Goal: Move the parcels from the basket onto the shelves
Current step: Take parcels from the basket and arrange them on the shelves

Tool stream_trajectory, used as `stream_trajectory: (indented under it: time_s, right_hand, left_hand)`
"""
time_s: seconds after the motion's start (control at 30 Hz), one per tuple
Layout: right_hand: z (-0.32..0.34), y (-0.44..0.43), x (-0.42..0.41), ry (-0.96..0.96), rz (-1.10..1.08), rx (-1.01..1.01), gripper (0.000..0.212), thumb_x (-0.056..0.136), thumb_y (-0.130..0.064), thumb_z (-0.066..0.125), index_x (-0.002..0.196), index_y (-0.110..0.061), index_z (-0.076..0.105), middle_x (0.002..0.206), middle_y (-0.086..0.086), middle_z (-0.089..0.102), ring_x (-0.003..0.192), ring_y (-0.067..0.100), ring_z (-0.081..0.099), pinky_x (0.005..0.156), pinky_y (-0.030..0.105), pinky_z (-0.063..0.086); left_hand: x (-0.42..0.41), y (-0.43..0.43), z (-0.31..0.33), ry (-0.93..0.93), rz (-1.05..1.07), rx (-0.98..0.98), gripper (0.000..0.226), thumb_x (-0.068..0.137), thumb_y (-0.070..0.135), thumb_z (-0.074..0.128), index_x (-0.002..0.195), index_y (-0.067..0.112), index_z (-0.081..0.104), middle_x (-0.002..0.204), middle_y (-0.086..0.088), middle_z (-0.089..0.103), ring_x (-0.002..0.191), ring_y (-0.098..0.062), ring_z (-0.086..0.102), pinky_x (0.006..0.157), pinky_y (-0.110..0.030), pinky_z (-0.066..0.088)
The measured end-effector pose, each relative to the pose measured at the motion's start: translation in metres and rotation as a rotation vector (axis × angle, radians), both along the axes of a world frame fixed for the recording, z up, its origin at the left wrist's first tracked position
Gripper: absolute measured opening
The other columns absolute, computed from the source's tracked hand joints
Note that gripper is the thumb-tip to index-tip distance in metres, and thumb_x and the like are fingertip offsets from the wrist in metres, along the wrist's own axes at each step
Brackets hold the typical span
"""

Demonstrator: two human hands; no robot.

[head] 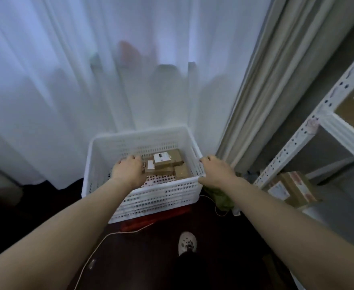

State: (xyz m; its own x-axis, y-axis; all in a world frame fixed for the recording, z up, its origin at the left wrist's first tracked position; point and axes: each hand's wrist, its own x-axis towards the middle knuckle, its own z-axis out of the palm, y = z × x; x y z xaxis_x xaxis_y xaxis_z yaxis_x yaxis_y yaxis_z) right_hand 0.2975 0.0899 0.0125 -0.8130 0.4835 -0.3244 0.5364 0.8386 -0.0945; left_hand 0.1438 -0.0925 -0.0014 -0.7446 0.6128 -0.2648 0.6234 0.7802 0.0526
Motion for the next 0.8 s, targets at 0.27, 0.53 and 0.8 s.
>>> stream_trajectory:
  time_s: [0.27,0.53,0.8]
  right_hand:
    - [-0.102,0.111,-0.158,-0.093,-0.070,-0.357,0.036,0.091,-0.029,0.051,0.124,-0.014,0.048,0.122,0.009,0.048,0.106,0.027,0.054,0.079,0.033,0.046]
    - [-0.232,0.173,-0.267,-0.153,-0.227,-0.597,0.019,0.091,-0.019,0.051,0.102,-0.008,0.062,0.100,0.007,0.064,0.091,0.021,0.060,0.077,0.028,0.049]
    - [-0.383,0.223,-0.337,-0.120,-0.359,-0.597,0.014,0.098,-0.021,0.043,0.094,-0.014,0.054,0.090,0.004,0.057,0.087,0.021,0.056,0.070,0.028,0.047]
  left_hand:
    - [-0.130,0.079,-0.084,-0.168,0.190,-0.118,0.053,0.091,0.036,0.054,0.137,0.014,0.038,0.134,-0.009,0.046,0.116,-0.027,0.052,0.089,-0.037,0.045]
    - [-0.216,0.129,-0.204,-0.403,0.375,-0.130,0.039,0.088,0.025,0.053,0.125,0.014,0.047,0.118,-0.006,0.056,0.094,-0.020,0.059,0.077,-0.034,0.054]
    - [-0.289,0.199,-0.343,-0.615,0.492,0.080,0.042,0.096,0.019,0.048,0.137,0.010,0.045,0.127,-0.011,0.056,0.088,-0.015,0.058,0.064,-0.021,0.046]
